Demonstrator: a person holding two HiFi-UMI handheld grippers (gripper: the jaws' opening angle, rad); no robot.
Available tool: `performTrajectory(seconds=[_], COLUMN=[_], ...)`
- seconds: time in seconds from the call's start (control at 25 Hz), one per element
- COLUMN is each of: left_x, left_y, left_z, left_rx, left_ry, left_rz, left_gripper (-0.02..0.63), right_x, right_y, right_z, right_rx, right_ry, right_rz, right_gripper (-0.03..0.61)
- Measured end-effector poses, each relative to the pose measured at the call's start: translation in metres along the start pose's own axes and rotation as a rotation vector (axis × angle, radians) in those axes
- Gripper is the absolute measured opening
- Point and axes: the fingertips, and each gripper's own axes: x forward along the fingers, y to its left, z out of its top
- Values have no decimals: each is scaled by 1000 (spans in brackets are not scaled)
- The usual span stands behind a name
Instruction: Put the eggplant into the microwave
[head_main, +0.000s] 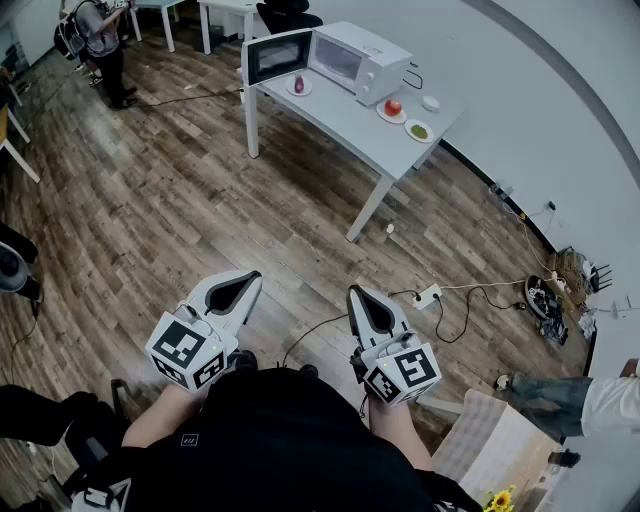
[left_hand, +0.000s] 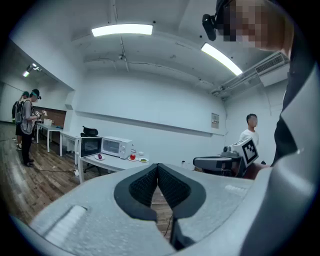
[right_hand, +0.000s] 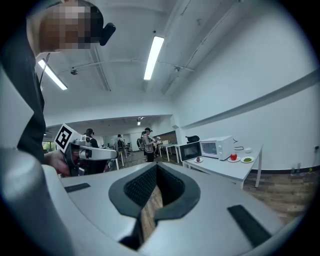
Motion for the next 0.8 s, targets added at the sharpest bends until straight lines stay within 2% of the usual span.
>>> performTrajectory(seconds=[0.24,0.36,0.52,0.8], left_x=[8,13,25,43], left_y=[-13,-24,-45,-74], left_z=[0,-1,-5,-3], left_rx=[7,19,33,46], left_ry=[10,17,27,20], left_rz=[0,4,12,63], left_gripper=[9,9,9,9], right_x=[-9,-17,-33,-65], right_y=[-8,-7,-9,-28], right_z=[0,0,3,-2], right_rx=[0,-33,-22,-24], right_ry=[-12,-13,-45,-50], right_rz=[17,43,100,149], right_gripper=[14,14,15,18])
